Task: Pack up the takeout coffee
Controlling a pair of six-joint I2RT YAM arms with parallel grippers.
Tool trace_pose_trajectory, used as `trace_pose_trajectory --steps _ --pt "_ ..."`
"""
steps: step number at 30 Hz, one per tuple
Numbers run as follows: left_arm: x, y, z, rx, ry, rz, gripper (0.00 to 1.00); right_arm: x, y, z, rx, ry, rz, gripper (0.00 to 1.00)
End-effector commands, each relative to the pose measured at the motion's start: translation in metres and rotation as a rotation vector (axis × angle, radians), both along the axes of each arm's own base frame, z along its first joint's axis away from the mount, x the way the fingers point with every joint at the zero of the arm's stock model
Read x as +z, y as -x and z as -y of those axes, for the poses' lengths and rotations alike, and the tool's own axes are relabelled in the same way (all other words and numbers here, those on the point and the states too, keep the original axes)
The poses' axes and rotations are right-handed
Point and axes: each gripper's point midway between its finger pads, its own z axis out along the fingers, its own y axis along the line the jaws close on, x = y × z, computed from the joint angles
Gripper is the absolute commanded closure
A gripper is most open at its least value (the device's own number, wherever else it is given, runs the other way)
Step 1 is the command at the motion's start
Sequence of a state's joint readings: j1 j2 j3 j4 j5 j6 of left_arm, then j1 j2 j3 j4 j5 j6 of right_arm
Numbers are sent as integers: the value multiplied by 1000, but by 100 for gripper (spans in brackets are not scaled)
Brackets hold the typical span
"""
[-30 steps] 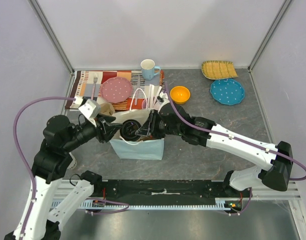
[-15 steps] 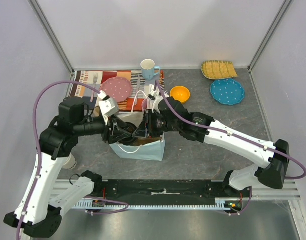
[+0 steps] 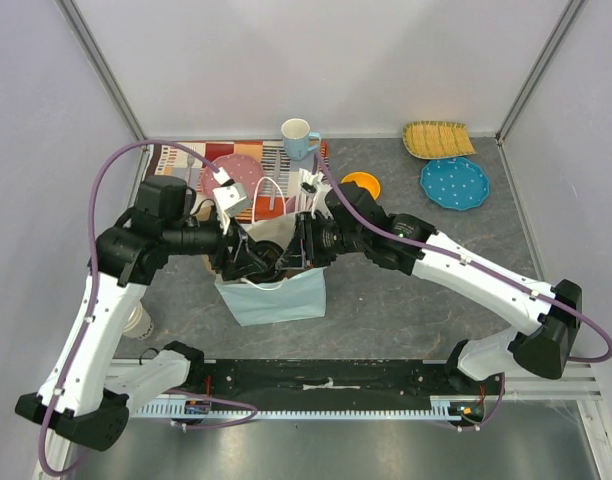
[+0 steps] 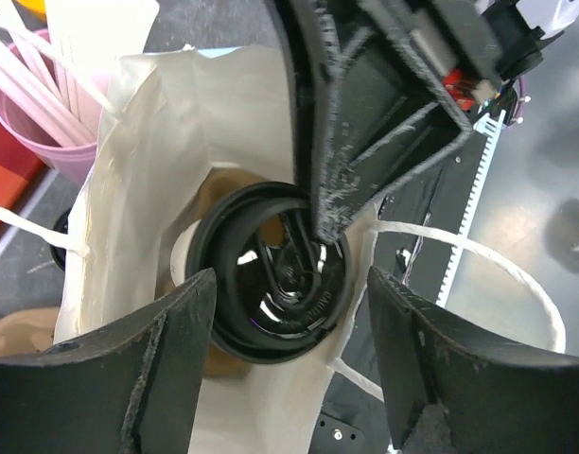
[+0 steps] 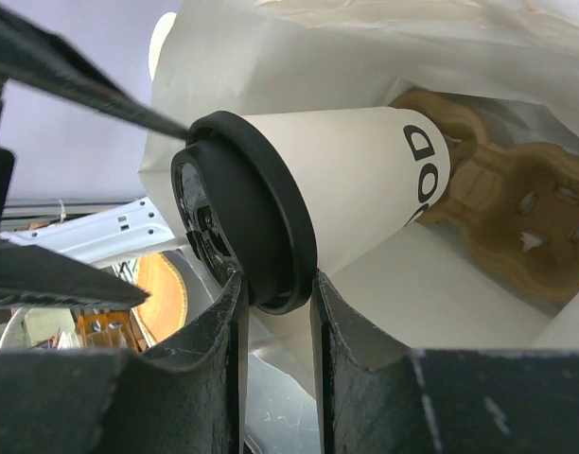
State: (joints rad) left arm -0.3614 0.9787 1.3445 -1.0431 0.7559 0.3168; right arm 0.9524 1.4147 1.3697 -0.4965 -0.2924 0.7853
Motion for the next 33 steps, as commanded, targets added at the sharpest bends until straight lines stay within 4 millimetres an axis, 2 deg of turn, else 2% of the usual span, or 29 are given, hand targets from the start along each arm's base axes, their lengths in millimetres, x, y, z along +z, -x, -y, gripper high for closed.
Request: trace_pose_trajectory --steps 1,13,15,17,19,21,22,24,25,27,28,30,33 --pt "-1 -5 -1 4 -33 -32 27 28 5 -10 71 -66 30 100" --pt "-23 -17 -9 36 -108 -25 32 39 5 -13 58 -117 -45 100" --pt "-18 -30 -14 96 -127 31 32 36 6 -12 57 -111 -56 100" --pt "-2 -34 -13 84 -108 111 32 32 7 -11 80 -96 -37 100" --pt "14 -29 -10 11 -92 199 33 31 12 -13 156 -95 9 100" --pt "23 -15 -3 -93 -65 226 35 33 16 -16 218 -98 33 100" --pt "35 -13 -2 -138 -64 294 37 32 15 -18 235 -91 43 100" --pt "44 3 2 -224 -36 321 39 23 8 -19 260 -17 63 100" --pt "47 11 4 -312 -29 389 39 18 5 -18 260 22 68 100" --pt "41 25 2 -386 -43 380 41 9 -1 -15 269 97 79 100" --pt "40 26 2 -428 -55 412 42 8 -4 -14 261 111 88 100" --pt "32 35 -2 -481 -85 358 46 10 -5 -14 263 112 107 100" --pt "22 34 -5 -531 -124 365 50 8 -4 -16 274 115 97 100"
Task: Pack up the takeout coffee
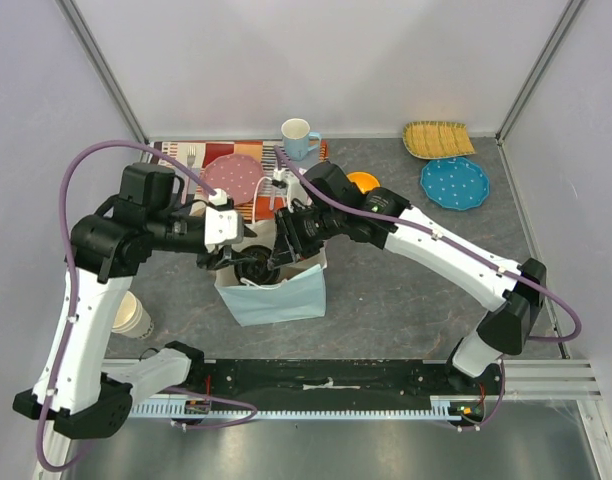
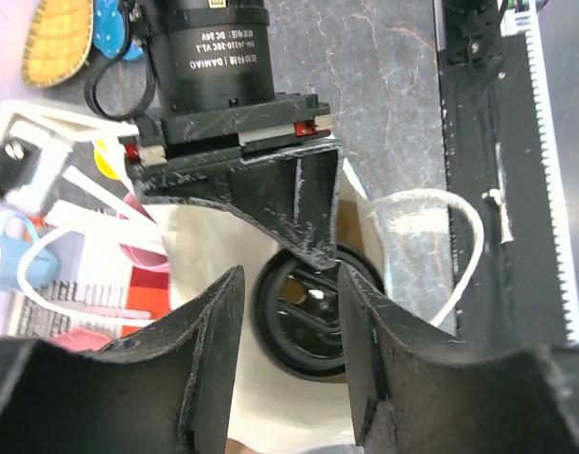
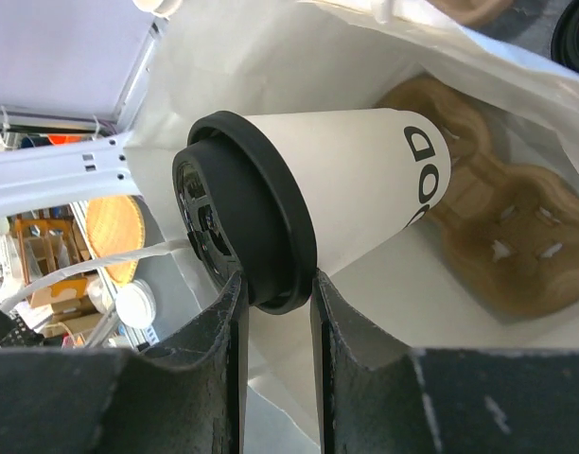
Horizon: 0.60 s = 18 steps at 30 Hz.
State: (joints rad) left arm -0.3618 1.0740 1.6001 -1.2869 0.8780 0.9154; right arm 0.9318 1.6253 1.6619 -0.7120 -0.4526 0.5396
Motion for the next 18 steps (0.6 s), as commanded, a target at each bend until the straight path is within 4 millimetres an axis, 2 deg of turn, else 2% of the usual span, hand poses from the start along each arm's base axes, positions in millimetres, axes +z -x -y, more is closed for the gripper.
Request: trace_pose_trajectory --steps 1,4,9,18 --pt "-25 24 -7 -158 -95 -34 50 5 1 5 38 20 39 100" --pt "-35 19 -9 -178 -136 2 50 3 1 6 39 25 42 100" --pt "-50 9 -11 -185 -196 -5 50 15 -1 1 40 -6 60 100" --pt "-64 19 -9 -214 -242 -39 52 25 -1 -6 48 -35 65 100"
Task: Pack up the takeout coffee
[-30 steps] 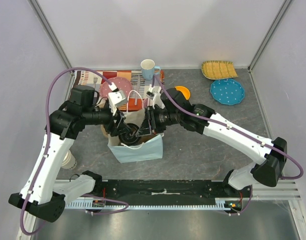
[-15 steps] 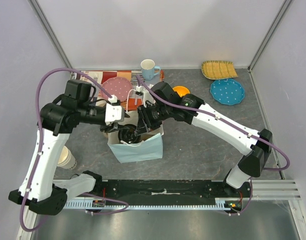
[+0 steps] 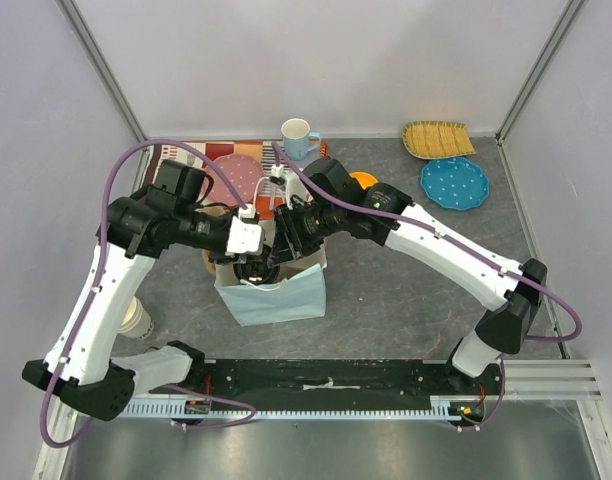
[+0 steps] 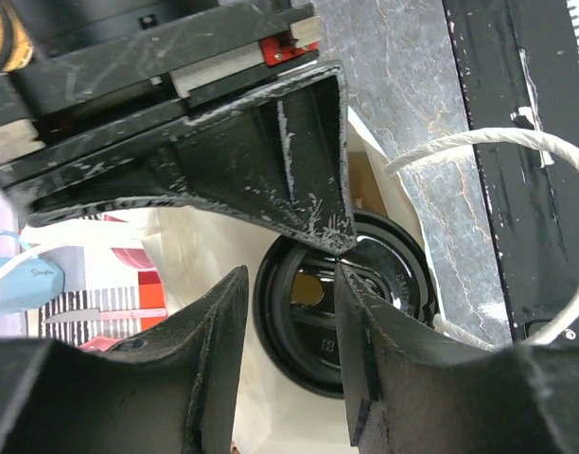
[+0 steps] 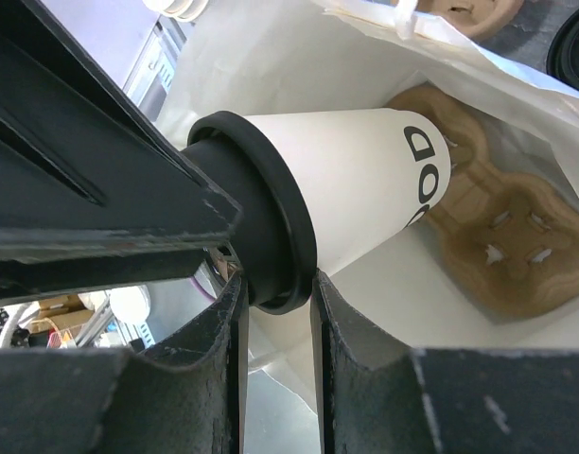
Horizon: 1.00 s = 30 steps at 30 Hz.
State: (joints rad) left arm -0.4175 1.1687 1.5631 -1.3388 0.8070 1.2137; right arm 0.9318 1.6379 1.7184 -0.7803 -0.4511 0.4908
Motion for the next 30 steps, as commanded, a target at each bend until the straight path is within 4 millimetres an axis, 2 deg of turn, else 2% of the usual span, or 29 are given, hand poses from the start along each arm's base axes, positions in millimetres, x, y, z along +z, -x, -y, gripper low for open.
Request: trace_pose_trajectory --steps 1,7,11,14,19,28,29,30 --pt "-27 38 -17 -37 -117 -136 54 21 -2 -11 23 -61 36 100" --pt "-31 23 -22 1 -156 -72 60 23 2 -12 33 -68 37 100" --pt "-36 21 -25 -7 -186 -58 66 25 2 -13 35 -72 38 100" --pt "-37 23 -25 -22 -185 -60 74 26 1 -14 37 -75 40 100" --pt "-41 29 -25 -39 -188 -76 96 27 1 -16 42 -80 43 100" --pt "-48 27 -24 -1 -183 -103 98 15 1 -12 16 -50 20 100" --pt "-47 23 -23 18 -175 -101 98 14 1 -11 6 -45 11 92" --pt "-46 23 -22 23 -168 -105 98 11 1 -9 1 -39 8 75"
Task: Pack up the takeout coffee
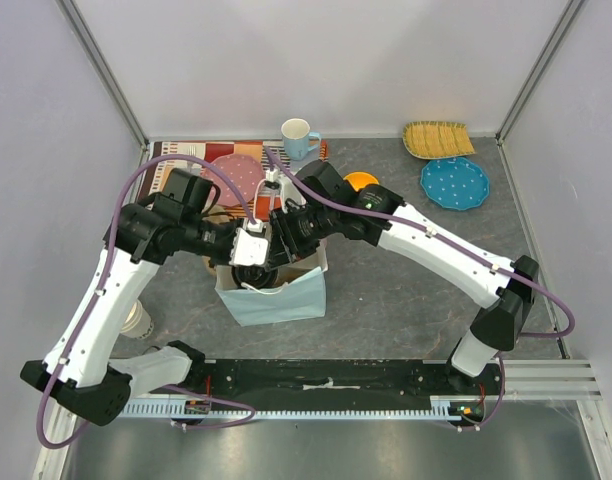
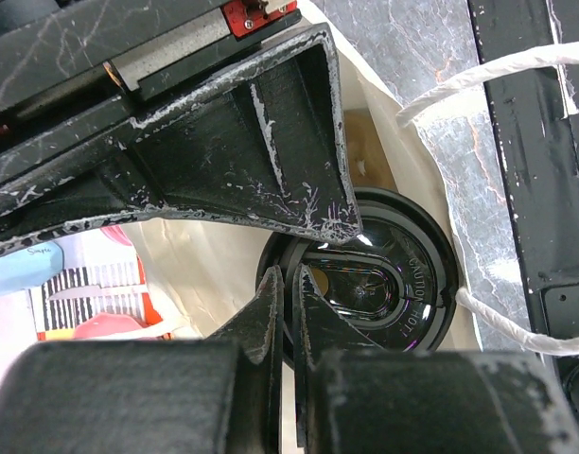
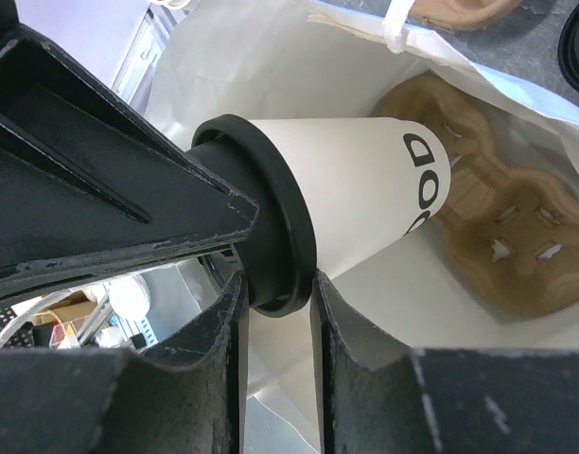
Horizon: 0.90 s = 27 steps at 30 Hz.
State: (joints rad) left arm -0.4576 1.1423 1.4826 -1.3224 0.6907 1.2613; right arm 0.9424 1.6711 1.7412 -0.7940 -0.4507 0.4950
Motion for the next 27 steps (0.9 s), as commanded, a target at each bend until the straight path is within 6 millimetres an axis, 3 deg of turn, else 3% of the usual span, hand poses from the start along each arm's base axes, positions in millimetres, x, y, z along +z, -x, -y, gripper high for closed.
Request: trace_pose_trajectory --steps 1,5,11,20,27 --pt "-23 25 -12 43 -59 -163 98 15 1 -2 -8 -54 20 71" --pt "-35 31 -12 93 -66 -270 98 9 0 4 -45 -33 16 57" --pt "-51 26 -19 165 -115 -306 98 28 -6 9 -91 -59 64 32" --pt "-60 0 -17 298 -54 -328 98 49 -8 18 -132 -91 109 24" --pt "-78 6 -9 278 6 -369 98 56 -7 37 -189 -79 148 24"
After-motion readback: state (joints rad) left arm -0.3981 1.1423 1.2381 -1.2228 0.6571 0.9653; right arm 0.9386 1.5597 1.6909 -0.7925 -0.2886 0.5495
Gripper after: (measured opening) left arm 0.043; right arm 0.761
